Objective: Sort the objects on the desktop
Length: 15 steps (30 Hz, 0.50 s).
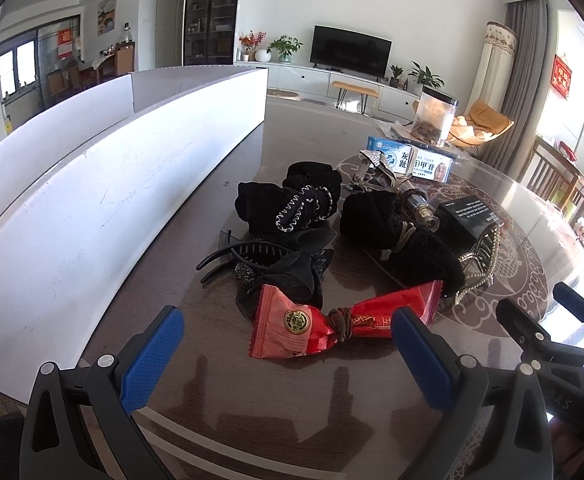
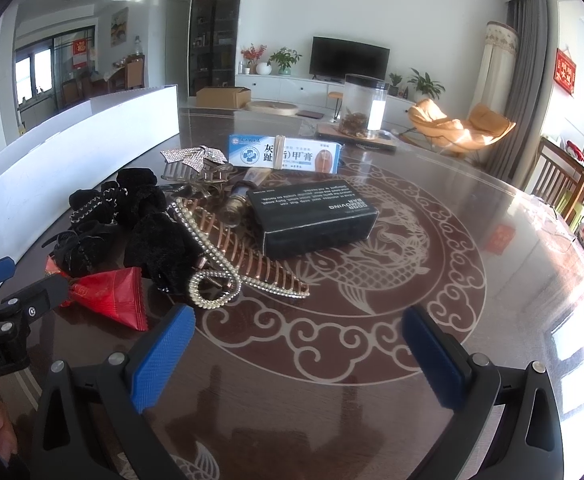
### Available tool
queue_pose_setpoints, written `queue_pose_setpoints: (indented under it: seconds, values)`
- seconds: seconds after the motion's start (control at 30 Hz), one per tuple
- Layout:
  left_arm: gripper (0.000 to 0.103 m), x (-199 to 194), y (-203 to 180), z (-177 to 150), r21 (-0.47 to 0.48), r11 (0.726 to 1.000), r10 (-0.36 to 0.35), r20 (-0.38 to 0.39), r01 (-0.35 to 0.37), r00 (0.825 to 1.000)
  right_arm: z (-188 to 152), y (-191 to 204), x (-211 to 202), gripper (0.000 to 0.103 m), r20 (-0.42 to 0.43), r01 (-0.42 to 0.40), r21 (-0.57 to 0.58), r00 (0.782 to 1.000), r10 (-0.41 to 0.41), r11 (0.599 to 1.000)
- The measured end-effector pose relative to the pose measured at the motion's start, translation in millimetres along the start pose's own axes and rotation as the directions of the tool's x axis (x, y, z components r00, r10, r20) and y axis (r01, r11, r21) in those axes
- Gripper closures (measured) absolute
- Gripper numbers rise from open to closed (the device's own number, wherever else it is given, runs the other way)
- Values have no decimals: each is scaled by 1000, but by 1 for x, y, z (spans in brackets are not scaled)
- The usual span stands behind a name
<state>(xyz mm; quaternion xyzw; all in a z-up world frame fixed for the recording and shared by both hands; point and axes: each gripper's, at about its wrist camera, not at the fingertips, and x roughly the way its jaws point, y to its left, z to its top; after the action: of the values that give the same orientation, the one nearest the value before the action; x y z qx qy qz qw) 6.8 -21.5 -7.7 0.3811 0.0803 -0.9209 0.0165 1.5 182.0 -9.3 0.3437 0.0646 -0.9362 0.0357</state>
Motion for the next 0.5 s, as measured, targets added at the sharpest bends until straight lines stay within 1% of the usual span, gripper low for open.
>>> queue_pose_setpoints:
  seconds: [0.07,0.13,0.27,0.33,0.37,0.4,0.43,0.47,0.5]
  values:
    - [0,2,5,-1,-29,999,-18,-18,17,1000,0,-4,-2,0,7,-6,18,1000,6,1000]
    - [0,4,2,-3,-23,999,-36,-32,36,999,0,-7,-2,0,8,-15,38,1000,15,999]
    - [0,5,-15,-6,58,996,-65,-45,67,997,0,-15,-1,0,4,-41,78,999,41,996]
    - [0,7,-21,-8,86,991,-97,-67,102,993,0,-19,0,0,3,-62,100,998,62,993]
    - [0,9,-22,-8,94,988,-112,-84,120,990,0,-21,2,0,-2,-86,110,996,87,990]
    - [0,11,-24,-9,97,985,-133,-106,143,985,0,-23,4,0,-13,-115,111,993,117,987]
    - [0,13,-25,-9,96,979,-166,-133,180,977,-1,-22,7,0,-32,-125,93,991,128,988]
    - [0,15,-27,-10,91,968,-217,-173,234,961,-2,-21,8,0,-53,-120,62,991,123,991]
    - [0,17,-29,-12,87,954,-261,-223,285,939,-4,-21,9,0,-68,-114,27,991,116,993]
